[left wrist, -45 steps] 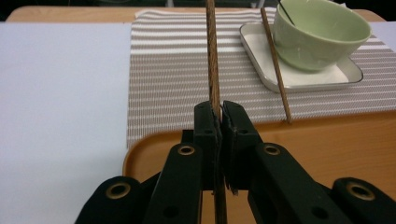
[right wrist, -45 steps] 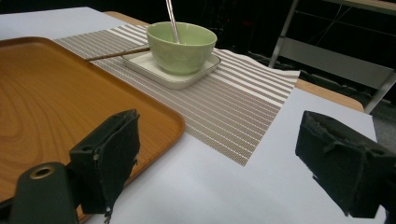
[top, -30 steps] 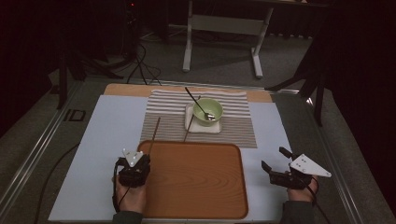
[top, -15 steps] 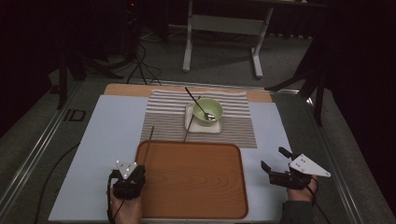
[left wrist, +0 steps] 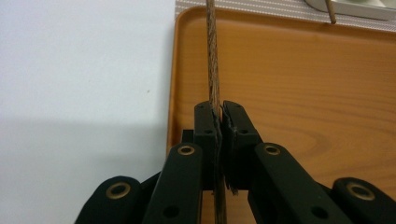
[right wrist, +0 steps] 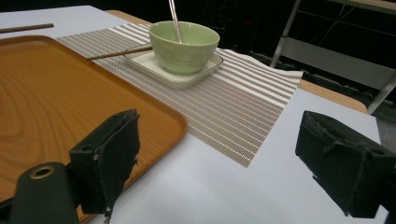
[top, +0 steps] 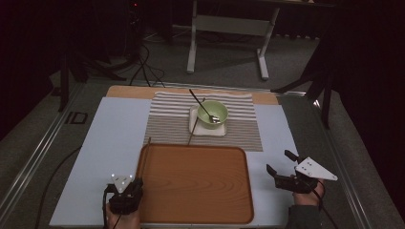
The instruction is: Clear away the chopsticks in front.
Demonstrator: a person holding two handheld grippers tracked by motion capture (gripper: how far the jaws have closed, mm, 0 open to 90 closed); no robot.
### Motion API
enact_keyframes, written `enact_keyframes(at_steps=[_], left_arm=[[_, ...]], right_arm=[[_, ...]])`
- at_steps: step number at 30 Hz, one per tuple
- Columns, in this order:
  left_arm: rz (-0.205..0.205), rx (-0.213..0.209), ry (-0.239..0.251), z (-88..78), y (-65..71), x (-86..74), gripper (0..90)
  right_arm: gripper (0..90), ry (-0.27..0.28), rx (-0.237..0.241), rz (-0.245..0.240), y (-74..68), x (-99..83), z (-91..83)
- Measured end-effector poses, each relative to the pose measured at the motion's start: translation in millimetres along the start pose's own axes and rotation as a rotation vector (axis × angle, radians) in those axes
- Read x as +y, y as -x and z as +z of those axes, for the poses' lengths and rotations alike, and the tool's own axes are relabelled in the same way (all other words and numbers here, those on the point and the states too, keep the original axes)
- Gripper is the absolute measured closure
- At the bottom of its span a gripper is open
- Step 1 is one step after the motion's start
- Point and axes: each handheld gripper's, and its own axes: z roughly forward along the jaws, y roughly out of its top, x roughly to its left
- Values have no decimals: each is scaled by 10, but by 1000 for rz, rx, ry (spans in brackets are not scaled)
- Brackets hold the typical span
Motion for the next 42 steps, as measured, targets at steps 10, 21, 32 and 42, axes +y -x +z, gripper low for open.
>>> enact_keyframes(at_steps=[10,21,32,42], left_arm=[[-13,15,-19,-87,4,-181,860],[1,32,-41,-11,15,-233,855],[28,36,-48,23,20,-203,833],[42,34,-46,14,27,-238,752]], right_arm=[[131,0,7,-2,-9,4,16],[131,1,8,-2,-7,5,20],[131,5,7,0,0,6,15],[131,6,8,1,1,7,11]])
